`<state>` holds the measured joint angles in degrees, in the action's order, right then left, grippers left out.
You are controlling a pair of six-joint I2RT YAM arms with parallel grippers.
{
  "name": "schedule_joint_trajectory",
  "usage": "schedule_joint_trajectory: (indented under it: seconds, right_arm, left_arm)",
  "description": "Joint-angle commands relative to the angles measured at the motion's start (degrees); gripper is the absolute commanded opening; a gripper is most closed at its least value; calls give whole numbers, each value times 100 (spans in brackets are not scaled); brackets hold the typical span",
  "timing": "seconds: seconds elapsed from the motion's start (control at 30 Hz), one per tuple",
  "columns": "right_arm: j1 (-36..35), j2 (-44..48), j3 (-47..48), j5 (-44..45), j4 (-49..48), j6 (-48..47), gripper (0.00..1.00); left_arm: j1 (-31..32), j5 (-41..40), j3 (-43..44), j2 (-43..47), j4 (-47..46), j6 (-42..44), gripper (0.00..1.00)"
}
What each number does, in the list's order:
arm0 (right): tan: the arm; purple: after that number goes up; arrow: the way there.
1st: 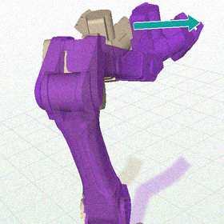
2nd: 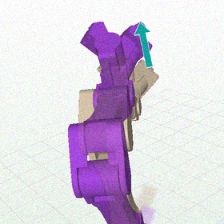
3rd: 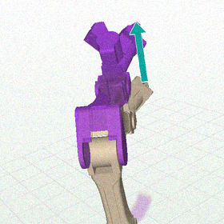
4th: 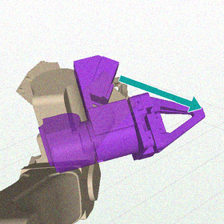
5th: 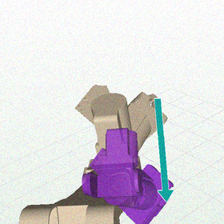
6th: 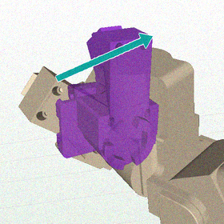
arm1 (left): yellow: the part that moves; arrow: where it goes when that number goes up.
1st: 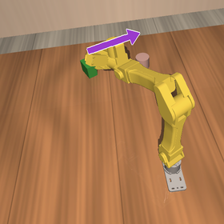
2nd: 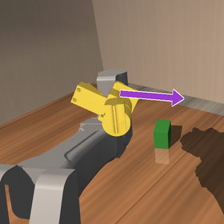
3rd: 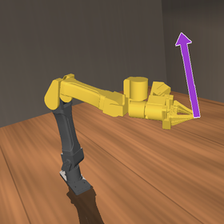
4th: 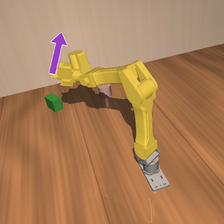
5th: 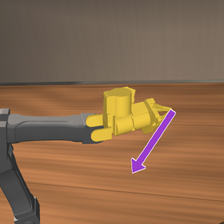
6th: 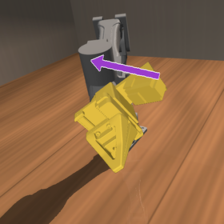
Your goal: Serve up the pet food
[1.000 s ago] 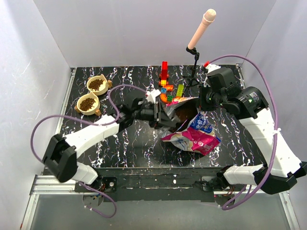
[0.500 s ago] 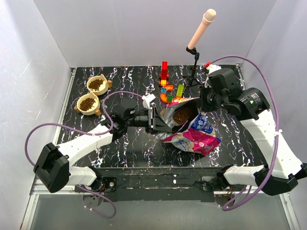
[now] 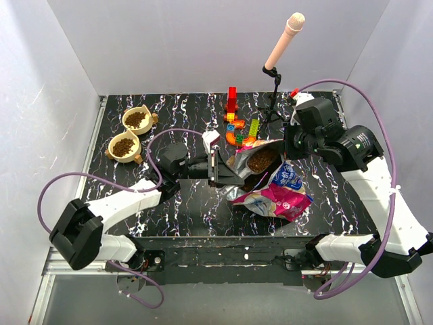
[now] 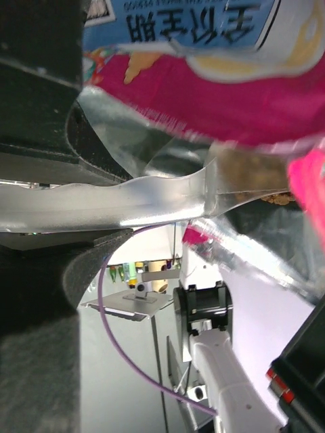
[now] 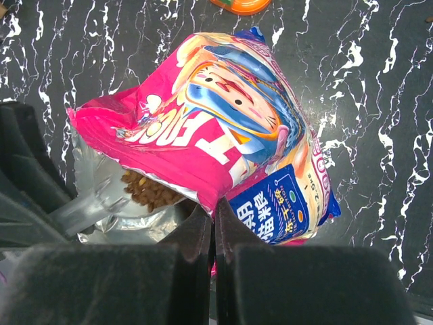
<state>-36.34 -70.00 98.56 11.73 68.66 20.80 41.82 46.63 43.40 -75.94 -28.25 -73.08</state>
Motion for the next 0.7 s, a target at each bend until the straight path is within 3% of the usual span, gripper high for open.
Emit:
schedule_joint_trajectory:
  seconds: [0.0, 0.67]
  right_arm:
    - [48, 496, 550, 242, -995, -32, 1]
    - [92, 338, 875, 858, -556, 179, 1]
  left_arm:
    - [-51, 127, -58, 729, -181, 31, 0]
    - [-175, 136, -156, 1960, 496, -215, 0]
